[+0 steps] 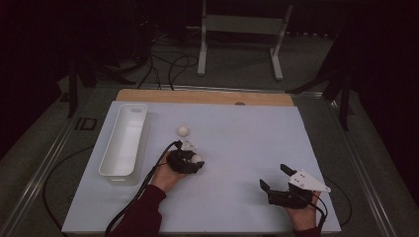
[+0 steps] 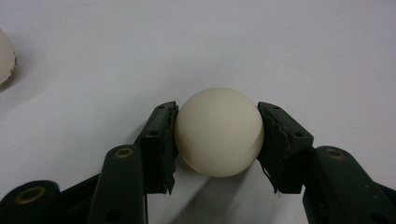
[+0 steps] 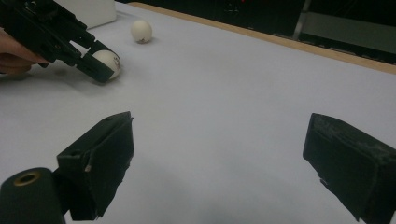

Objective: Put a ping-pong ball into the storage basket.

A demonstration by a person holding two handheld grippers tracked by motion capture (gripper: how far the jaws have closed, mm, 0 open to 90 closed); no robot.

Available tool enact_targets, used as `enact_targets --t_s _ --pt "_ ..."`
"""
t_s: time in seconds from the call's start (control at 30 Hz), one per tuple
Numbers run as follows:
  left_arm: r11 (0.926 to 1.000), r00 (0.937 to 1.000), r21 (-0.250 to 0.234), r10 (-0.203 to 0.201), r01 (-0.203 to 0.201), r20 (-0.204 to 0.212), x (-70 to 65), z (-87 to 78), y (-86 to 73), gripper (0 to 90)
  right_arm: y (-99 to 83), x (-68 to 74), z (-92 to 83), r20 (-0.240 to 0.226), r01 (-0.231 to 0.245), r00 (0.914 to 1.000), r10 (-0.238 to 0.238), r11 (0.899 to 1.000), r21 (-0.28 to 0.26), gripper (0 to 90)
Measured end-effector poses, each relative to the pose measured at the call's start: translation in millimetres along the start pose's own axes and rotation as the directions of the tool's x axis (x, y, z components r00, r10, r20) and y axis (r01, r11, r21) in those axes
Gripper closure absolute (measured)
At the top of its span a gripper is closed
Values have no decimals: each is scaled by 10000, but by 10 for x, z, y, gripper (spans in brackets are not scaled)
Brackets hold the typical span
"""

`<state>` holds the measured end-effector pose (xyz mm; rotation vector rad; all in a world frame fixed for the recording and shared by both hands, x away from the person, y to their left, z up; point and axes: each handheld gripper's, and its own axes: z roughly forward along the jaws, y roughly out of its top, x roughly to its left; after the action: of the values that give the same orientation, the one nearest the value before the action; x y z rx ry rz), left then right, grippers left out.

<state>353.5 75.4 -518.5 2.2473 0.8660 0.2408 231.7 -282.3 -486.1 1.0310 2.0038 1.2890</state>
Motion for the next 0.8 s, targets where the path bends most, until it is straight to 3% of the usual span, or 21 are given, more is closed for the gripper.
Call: enact_targets --t_s 0.8 --pt "9995 9996 -313 38 -47 -270 -17 -105 34 513 -2 1 3 -38 57 10000 -57 10000 -4 84"
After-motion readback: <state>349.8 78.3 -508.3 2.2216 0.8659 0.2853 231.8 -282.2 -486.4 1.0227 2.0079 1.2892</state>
